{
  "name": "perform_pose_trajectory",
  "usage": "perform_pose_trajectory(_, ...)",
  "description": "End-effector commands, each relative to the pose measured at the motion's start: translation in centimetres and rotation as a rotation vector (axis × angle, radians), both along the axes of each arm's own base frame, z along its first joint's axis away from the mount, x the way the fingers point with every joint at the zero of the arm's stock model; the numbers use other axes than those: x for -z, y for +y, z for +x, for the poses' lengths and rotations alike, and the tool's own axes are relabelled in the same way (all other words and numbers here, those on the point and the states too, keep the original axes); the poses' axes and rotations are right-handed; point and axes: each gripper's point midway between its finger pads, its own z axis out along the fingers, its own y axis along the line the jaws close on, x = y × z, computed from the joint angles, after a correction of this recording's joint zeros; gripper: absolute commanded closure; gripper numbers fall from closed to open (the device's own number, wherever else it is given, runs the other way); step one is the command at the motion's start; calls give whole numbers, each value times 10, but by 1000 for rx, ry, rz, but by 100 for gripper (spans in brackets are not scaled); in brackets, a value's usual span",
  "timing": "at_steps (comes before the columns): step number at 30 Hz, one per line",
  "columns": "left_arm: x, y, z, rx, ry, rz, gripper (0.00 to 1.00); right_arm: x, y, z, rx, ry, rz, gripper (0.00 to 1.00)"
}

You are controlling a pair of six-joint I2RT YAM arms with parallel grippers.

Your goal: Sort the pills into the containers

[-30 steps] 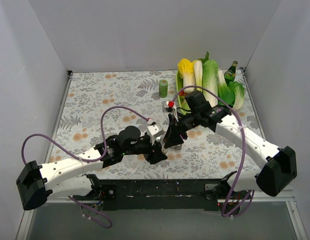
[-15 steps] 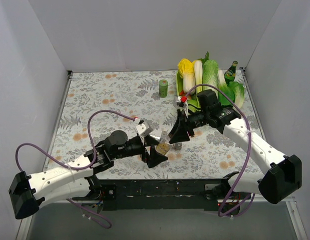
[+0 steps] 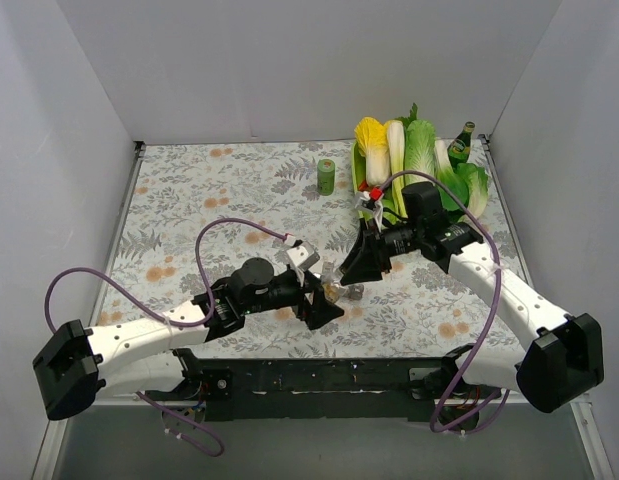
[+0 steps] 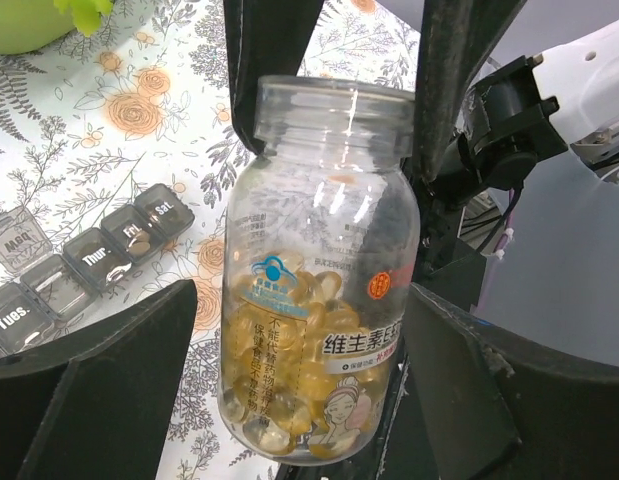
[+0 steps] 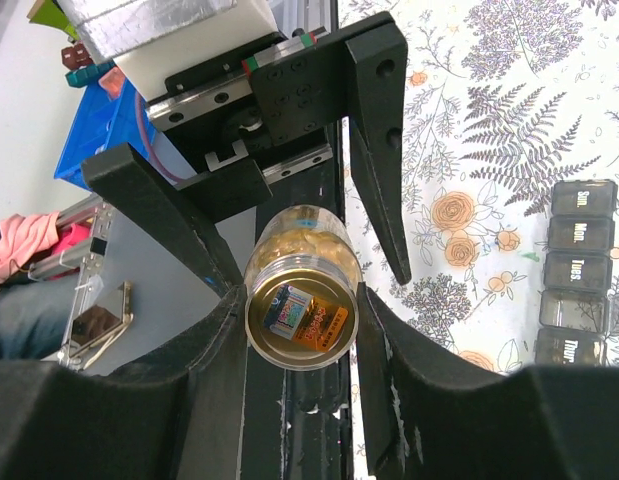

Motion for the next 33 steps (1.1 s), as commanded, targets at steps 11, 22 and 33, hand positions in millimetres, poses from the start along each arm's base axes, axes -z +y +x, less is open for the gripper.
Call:
perform_pose_trajectory(11, -32, -8, 6, -3, -41, -61, 15, -11, -2, -1, -1, -89, 30, 99)
perform_pose_trajectory(22, -25, -19, 7, 31, -24, -22, 64, -9, -1, -1, 1, -120, 14, 99)
perform_pose_trajectory(33, -20, -6, -15, 158, -113, 19, 100, -10, 2, -33, -243, -435, 38, 99)
